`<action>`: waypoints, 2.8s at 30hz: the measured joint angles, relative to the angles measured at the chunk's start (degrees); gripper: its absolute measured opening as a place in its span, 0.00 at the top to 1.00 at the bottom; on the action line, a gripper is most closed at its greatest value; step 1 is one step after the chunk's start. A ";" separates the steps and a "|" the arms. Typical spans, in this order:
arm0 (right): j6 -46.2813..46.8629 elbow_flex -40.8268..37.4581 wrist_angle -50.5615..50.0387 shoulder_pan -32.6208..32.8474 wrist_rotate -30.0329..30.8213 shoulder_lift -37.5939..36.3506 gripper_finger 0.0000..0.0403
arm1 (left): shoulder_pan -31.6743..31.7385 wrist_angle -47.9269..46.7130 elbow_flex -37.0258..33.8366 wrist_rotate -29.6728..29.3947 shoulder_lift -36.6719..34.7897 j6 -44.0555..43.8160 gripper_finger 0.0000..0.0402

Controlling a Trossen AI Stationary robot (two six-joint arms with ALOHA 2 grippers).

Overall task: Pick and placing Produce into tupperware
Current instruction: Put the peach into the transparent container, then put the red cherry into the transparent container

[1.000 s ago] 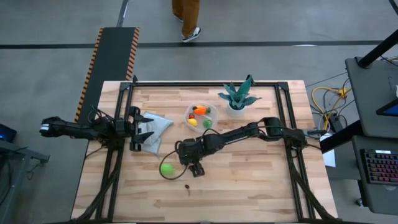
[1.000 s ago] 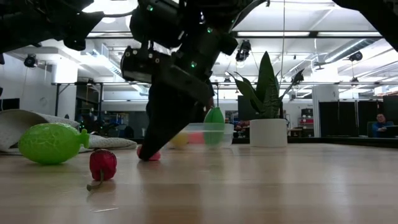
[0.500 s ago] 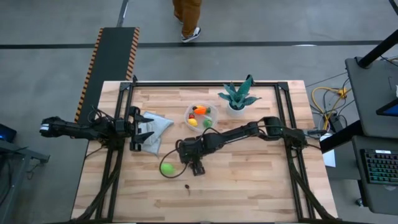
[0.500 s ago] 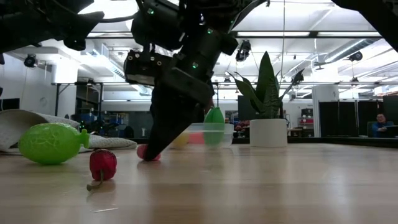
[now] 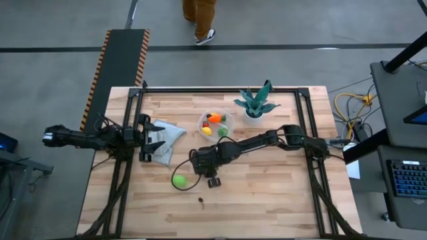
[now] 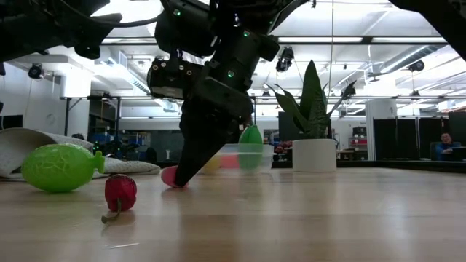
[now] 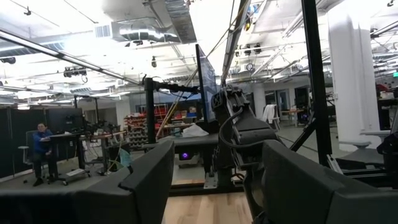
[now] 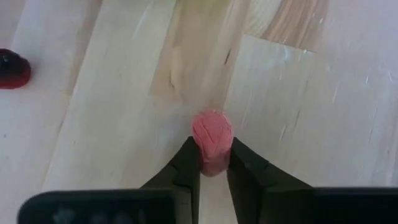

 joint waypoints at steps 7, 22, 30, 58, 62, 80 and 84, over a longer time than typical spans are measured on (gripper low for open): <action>-1.14 -0.17 -2.85 -0.71 7.08 -2.84 0.88 | 0.01 0.00 0.00 0.00 0.00 -0.01 0.43; -4.92 -0.04 -1.42 -10.05 15.01 -12.90 0.89 | 0.00 0.00 0.00 0.00 0.00 -0.02 0.43; -4.69 -0.04 -1.33 -15.88 14.28 -12.92 0.89 | -0.01 0.00 0.00 0.00 -0.02 -0.02 0.43; -3.09 -0.04 -5.81 -18.97 14.29 -12.87 0.76 | 0.01 0.00 0.00 0.01 0.00 -0.02 0.43; -2.56 -0.04 -5.84 -18.97 14.32 -12.87 0.71 | 0.01 0.00 0.00 -0.01 -0.02 -0.02 0.43; 5.99 -0.04 -7.69 -15.68 7.00 -14.02 0.62 | 0.01 0.00 0.00 0.01 -0.02 0.00 0.43; 5.35 -0.04 -7.98 -10.80 7.24 -15.31 0.63 | 0.00 0.00 0.00 0.00 -0.03 0.00 0.43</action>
